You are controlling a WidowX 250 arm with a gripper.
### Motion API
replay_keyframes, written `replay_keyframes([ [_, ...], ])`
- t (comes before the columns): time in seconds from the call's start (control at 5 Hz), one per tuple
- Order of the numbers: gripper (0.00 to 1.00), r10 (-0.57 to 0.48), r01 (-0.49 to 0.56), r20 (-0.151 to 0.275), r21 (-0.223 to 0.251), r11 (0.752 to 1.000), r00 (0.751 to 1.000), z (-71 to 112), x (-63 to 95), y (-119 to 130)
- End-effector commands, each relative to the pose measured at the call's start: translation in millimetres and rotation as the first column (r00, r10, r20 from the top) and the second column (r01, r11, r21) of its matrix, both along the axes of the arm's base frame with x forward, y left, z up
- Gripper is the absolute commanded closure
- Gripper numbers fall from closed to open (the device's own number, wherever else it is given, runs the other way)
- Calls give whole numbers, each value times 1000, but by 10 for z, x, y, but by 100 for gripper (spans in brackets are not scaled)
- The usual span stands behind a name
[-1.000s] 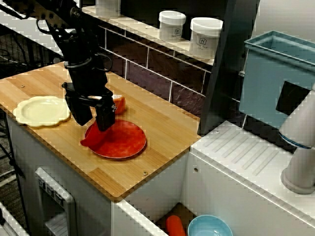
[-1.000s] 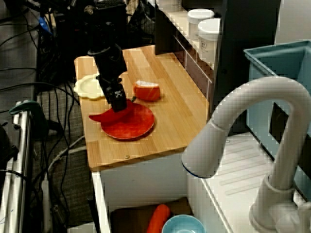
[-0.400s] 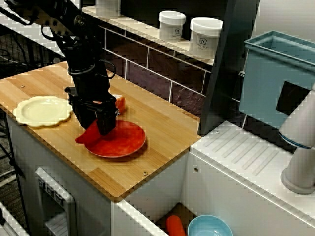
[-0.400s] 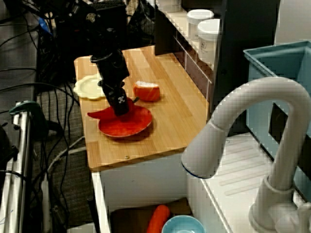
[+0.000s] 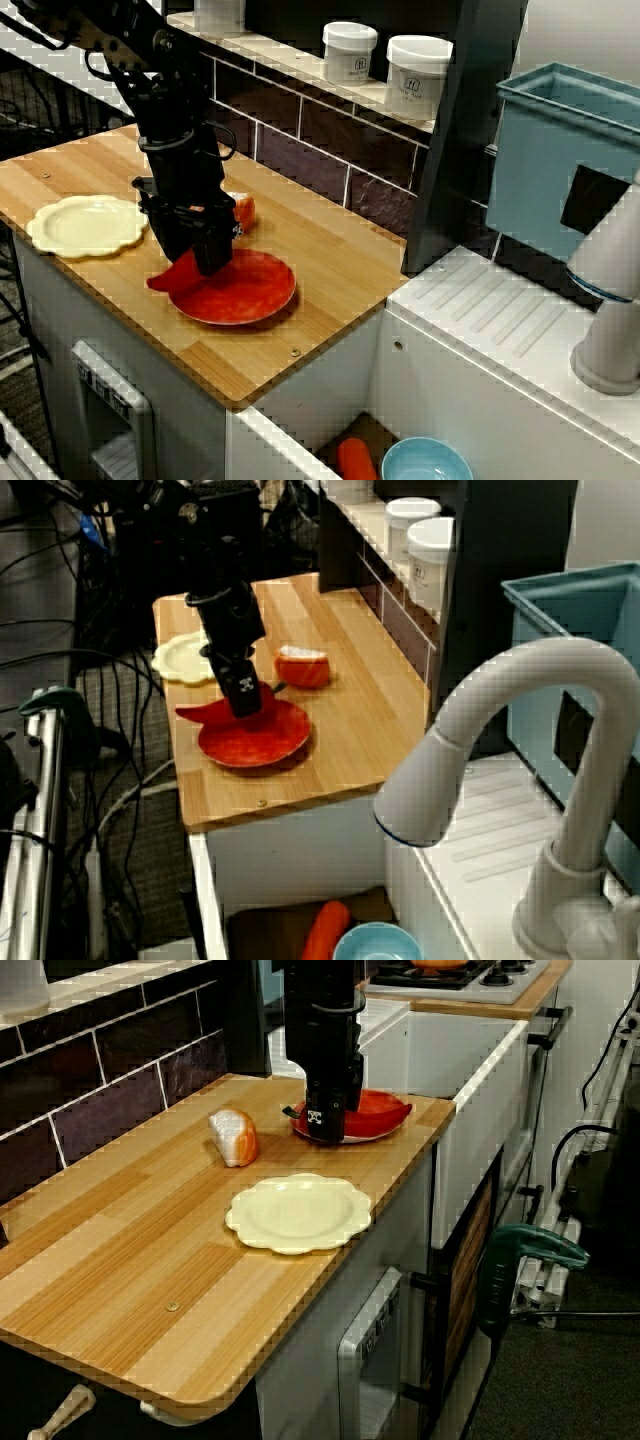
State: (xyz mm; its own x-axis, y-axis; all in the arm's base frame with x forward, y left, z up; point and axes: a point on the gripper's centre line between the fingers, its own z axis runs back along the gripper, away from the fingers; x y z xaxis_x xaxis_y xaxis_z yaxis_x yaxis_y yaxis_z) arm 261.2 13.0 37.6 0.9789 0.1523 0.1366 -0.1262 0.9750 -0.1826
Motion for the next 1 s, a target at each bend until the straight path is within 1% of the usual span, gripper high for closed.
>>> replay_keyframes([
  [0.0,100,-19,19,39,-14,1000,999,231,20,77],
  [0.2,100,-32,33,47,-30,999,998,361,-40,127],
  [0.4,100,-37,40,55,-47,998,998,431,-91,186],
  [0.6,100,-45,48,61,-56,997,997,486,-129,228],
  [0.8,100,-47,51,68,-59,997,997,469,-123,275],
])
